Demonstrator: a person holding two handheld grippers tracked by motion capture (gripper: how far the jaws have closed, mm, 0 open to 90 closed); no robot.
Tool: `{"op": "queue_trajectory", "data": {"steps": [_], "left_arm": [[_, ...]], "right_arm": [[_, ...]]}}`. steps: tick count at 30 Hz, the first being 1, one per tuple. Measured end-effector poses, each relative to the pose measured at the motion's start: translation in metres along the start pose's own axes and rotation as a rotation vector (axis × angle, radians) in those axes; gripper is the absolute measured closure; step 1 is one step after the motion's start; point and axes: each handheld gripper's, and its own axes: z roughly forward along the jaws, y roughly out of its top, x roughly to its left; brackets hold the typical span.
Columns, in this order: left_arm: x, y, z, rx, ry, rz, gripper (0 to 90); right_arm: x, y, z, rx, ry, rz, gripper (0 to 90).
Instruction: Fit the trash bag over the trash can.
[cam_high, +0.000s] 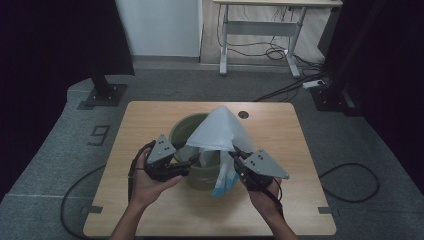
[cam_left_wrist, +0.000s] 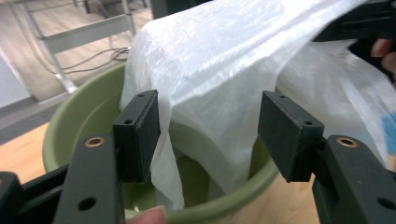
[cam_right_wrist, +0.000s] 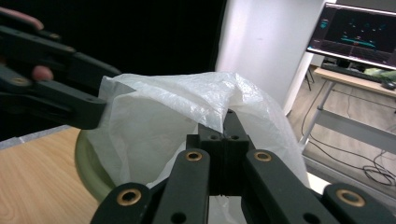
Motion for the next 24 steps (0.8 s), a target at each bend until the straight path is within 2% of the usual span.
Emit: {"op": "queue_trajectory", "data": {"steps": [3, 7, 14, 16, 21, 23, 24], "left_arm": [[-0.001, 0.002, 0.004, -0.007, 0.007, 0.004, 39.0], [-0.002, 0.008, 0.006, 0.001, 0.019, 0.043, 42.4], [0.0, 0.01, 0.01, 0.007, 0.018, 0.047, 41.7], [0.002, 0.007, 0.013, 0.01, 0.01, 0.04, 45.8], [0.006, 0.0, 0.015, 0.011, -0.072, 0.015, 71.7], [0.007, -0.001, 0.015, 0.013, -0.085, 0.01, 79.9], [0.008, -0.003, 0.016, 0.01, -0.098, -0.001, 79.9]], "right_arm": [[-0.001, -0.002, -0.003, 0.004, 0.015, -0.003, 88.5], [-0.002, -0.008, -0.005, 0.033, 0.042, -0.002, 88.5], [-0.002, -0.014, -0.008, 0.038, 0.06, 0.021, 88.5], [-0.003, -0.016, -0.009, 0.04, 0.069, 0.028, 88.5], [-0.005, -0.017, -0.01, 0.039, 0.089, 0.058, 88.4], [-0.006, -0.017, -0.01, 0.039, 0.097, 0.066, 88.1], [-0.006, -0.017, -0.01, 0.039, 0.097, 0.066, 88.1]]}}
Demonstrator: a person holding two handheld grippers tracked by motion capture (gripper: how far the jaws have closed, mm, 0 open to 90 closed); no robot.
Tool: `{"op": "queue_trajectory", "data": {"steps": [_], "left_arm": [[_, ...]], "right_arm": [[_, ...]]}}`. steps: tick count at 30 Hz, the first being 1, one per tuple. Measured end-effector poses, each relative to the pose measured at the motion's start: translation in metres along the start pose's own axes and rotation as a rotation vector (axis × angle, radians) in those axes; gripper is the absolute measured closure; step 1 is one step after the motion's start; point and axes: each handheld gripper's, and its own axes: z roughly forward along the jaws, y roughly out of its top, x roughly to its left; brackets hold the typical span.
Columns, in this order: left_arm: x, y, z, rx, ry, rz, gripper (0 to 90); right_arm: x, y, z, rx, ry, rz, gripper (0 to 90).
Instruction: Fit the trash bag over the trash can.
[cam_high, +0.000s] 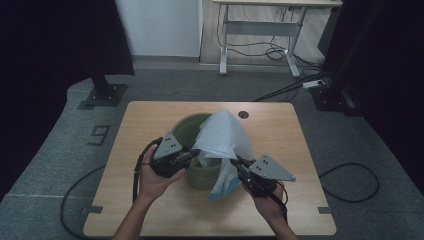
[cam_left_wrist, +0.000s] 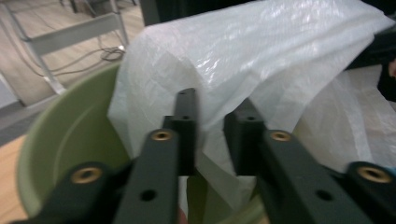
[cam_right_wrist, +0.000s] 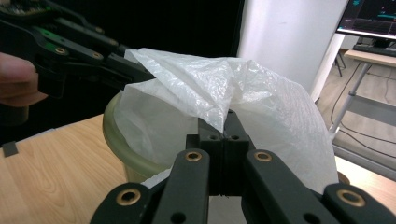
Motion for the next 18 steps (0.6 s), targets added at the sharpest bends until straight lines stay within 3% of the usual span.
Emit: {"op": "queue_trajectory", "data": {"steps": [2, 3, 4, 5, 7, 8, 9, 10, 12, 18], "left_arm": [[0.002, -0.002, -0.001, -0.002, 0.0, -0.009, 89.0], [0.007, -0.004, -0.004, -0.011, 0.017, -0.033, 89.6], [0.007, -0.004, -0.004, -0.011, 0.017, -0.033, 89.7], [0.017, -0.006, -0.009, -0.013, 0.04, -0.076, 89.7], [0.027, -0.01, -0.013, -0.009, 0.081, -0.1, 89.7], [0.027, -0.01, -0.013, -0.009, 0.081, -0.1, 89.8], [0.037, -0.015, -0.016, -0.007, 0.099, -0.139, 89.8], [0.046, -0.02, -0.019, -0.003, 0.12, -0.173, 89.8], [0.054, -0.027, -0.021, 0.002, 0.138, -0.2, 89.8], [0.063, -0.035, -0.024, 0.002, 0.152, -0.234, 89.8]], "right_arm": [[0.0, 0.0, 0.0, 0.0, 0.02, 0.009, 84.3], [0.001, -0.002, 0.001, -0.005, 0.061, 0.022, 72.2], [0.001, -0.002, 0.001, -0.005, 0.061, 0.022, 72.2], [0.005, -0.003, 0.0, -0.006, 0.09, 0.023, 60.4], [0.008, -0.004, -0.003, -0.011, 0.097, 0.015, 53.3], [0.008, -0.004, -0.003, -0.011, 0.097, 0.015, 53.3], [0.009, -0.005, -0.008, -0.014, 0.103, 0.021, 47.4], [0.009, -0.006, -0.011, -0.015, 0.108, 0.025, 46.3], [0.008, -0.009, -0.017, -0.019, 0.125, 0.033, 44.0], [-0.005, -0.025, -0.032, -0.016, 0.113, 0.06, 40.6]]}}
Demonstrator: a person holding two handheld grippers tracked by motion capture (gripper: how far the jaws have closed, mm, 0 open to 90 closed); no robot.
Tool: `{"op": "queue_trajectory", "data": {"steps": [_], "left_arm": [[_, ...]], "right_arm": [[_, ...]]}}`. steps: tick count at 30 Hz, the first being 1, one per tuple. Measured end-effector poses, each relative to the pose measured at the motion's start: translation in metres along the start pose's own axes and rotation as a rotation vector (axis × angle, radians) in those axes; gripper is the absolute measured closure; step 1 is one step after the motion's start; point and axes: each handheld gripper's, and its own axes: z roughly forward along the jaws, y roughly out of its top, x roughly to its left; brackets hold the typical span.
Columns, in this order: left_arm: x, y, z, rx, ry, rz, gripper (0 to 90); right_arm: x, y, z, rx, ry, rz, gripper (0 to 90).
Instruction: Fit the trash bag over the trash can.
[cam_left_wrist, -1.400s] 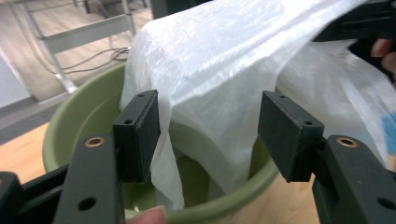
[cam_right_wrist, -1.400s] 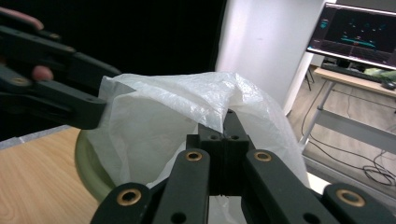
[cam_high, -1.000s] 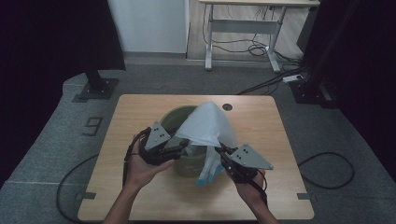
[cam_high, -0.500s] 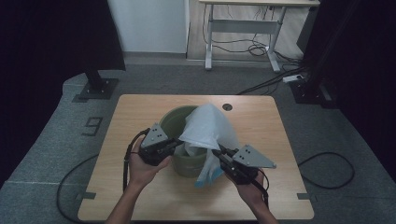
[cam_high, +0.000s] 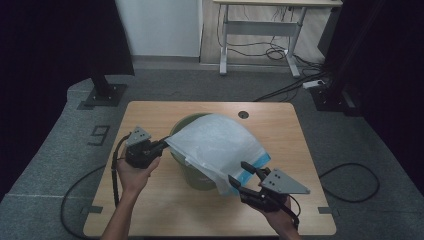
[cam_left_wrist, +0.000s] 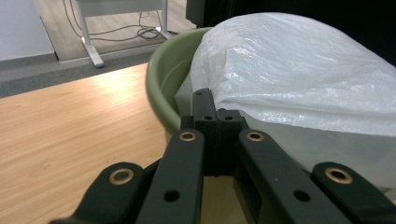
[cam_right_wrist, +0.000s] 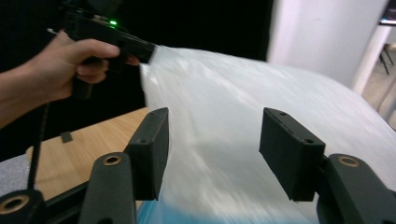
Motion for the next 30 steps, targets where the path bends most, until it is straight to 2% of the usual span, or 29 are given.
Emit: {"op": "queue_trajectory", "data": {"steps": [1, 2, 4, 5, 6, 8, 14, 15, 17, 20, 22, 24, 25, 26, 27, 28, 30], "left_arm": [[0.002, 0.0, -0.001, -0.004, 0.003, -0.002, 89.7], [0.003, 0.0, -0.002, -0.008, 0.006, -0.007, 89.7], [0.004, 0.001, -0.002, -0.012, 0.008, -0.011, 89.7], [0.005, 0.002, -0.003, -0.013, 0.01, -0.014, 89.7], [0.007, 0.003, -0.003, -0.014, 0.012, -0.02, 89.7], [0.009, 0.003, -0.003, -0.014, 0.014, -0.028, 89.7], [0.016, 0.004, -0.002, -0.001, 0.014, -0.041, 89.6], [0.016, 0.004, -0.002, -0.001, 0.014, -0.041, 89.6], [0.019, 0.005, -0.002, 0.005, 0.011, -0.044, 89.6], [0.02, 0.005, -0.001, 0.005, 0.009, -0.044, 89.6], [0.02, 0.005, 0.0, 0.002, -0.009, -0.049, 89.5], [0.019, 0.006, 0.0, 0.0, -0.017, -0.051, 89.5], [0.019, 0.006, 0.0, 0.0, -0.017, -0.051, 89.5], [0.018, 0.006, 0.001, 0.0, -0.026, -0.051, 89.5], [0.018, 0.006, 0.001, 0.0, -0.026, -0.051, 89.4], [0.017, 0.006, 0.001, -0.003, -0.035, -0.051, 89.4], [0.015, 0.007, 0.001, -0.002, -0.046, -0.044, 89.2]], "right_arm": [[-0.012, -0.007, -0.007, 0.0, -0.031, 0.042, 38.7], [-0.016, -0.009, -0.009, -0.002, -0.05, 0.052, 37.6], [-0.024, -0.012, -0.013, -0.003, -0.096, 0.064, 35.9], [-0.024, -0.012, -0.013, -0.003, -0.096, 0.064, 35.9], [-0.031, -0.015, -0.014, 0.002, -0.127, 0.069, 34.6], [-0.039, -0.019, -0.012, 0.013, -0.143, 0.074, 34.2], [-0.069, -0.039, 0.006, 0.057, -0.163, 0.116, 32.5], [-0.069, -0.039, 0.006, 0.057, -0.163, 0.116, 32.5], [-0.081, -0.047, 0.014, 0.05, -0.152, 0.138, 31.8], [-0.087, -0.05, 0.019, 0.051, -0.132, 0.155, 31.8], [-0.092, -0.053, 0.025, 0.058, -0.083, 0.184, 36.8], [-0.092, -0.055, 0.029, 0.064, -0.06, 0.179, 50.0], [-0.092, -0.055, 0.029, 0.064, -0.06, 0.179, 50.0], [-0.091, -0.056, 0.032, 0.071, -0.039, 0.167, 68.2], [-0.091, -0.056, 0.032, 0.071, -0.039, 0.167, 68.2], [-0.09, -0.055, 0.033, 0.084, -0.035, 0.167, 81.5], [-0.089, -0.053, 0.033, 0.084, -0.031, 0.166, 88.2]]}}
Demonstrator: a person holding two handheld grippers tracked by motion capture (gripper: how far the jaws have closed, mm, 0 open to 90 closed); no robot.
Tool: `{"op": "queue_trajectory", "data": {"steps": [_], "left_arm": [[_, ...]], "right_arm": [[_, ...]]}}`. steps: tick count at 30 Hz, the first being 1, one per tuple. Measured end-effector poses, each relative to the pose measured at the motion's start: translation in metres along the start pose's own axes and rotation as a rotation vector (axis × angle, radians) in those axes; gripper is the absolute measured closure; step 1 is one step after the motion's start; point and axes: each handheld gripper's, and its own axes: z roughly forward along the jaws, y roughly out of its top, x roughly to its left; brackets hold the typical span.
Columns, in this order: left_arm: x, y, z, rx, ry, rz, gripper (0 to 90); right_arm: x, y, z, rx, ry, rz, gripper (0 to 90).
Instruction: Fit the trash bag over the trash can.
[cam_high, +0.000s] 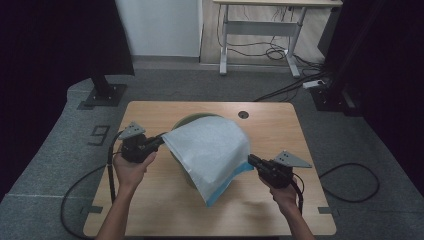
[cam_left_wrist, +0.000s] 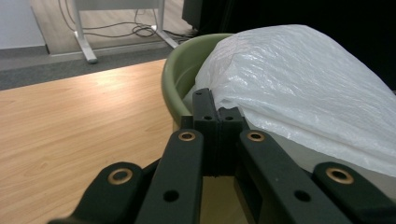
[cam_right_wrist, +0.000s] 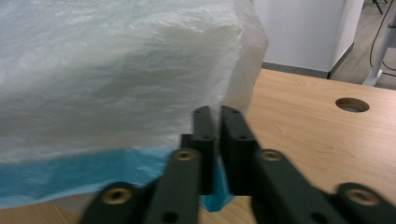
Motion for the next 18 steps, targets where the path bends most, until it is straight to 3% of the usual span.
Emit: {"op": "queue_trajectory", "data": {"steps": [5, 9, 14, 15, 16, 18], "left_arm": [[-0.006, 0.003, 0.006, 0.004, -0.019, 0.016, 88.8], [-0.015, 0.007, 0.015, 0.016, -0.032, 0.034, 87.1], [-0.028, 0.008, 0.026, 0.04, -0.055, 0.08, 74.4], [-0.031, 0.009, 0.026, 0.054, -0.029, 0.103, 69.1], [-0.031, 0.009, 0.026, 0.054, -0.029, 0.103, 62.8], [-0.03, 0.009, 0.021, 0.049, 0.058, 0.087, 48.1]], "right_arm": [[0.003, 0.013, -0.011, -0.022, -0.009, -0.012, 88.8], [0.002, 0.032, -0.026, -0.077, -0.032, -0.013, 88.9], [0.0, 0.056, -0.045, -0.145, -0.066, -0.013, 88.8], [-0.001, 0.06, -0.047, -0.151, -0.073, -0.014, 88.8], [-0.001, 0.063, -0.049, -0.156, -0.08, -0.016, 88.8], [-0.001, 0.067, -0.051, -0.158, -0.089, -0.027, 88.8]]}}
